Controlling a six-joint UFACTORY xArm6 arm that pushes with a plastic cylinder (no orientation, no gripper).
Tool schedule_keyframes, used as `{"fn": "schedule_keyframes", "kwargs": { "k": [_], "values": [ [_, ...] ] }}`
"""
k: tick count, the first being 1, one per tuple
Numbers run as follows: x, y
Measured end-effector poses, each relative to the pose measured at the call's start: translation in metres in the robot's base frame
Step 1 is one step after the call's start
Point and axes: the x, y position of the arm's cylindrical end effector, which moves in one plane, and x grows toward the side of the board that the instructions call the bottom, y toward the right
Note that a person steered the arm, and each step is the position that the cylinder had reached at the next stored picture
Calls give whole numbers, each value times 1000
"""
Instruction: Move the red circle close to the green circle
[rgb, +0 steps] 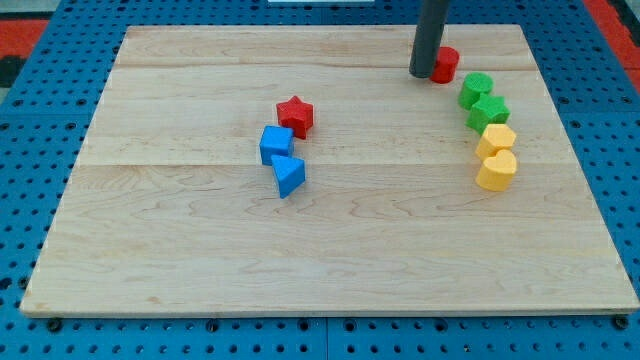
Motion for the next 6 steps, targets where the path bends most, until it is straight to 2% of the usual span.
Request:
{"fn": "schedule_keyframes", "kwargs": {
  "k": [1,2,4,6],
  "values": [
    [-2,-5],
    [-10,17],
    [-54,16],
    [-44,37]
  ]
}}
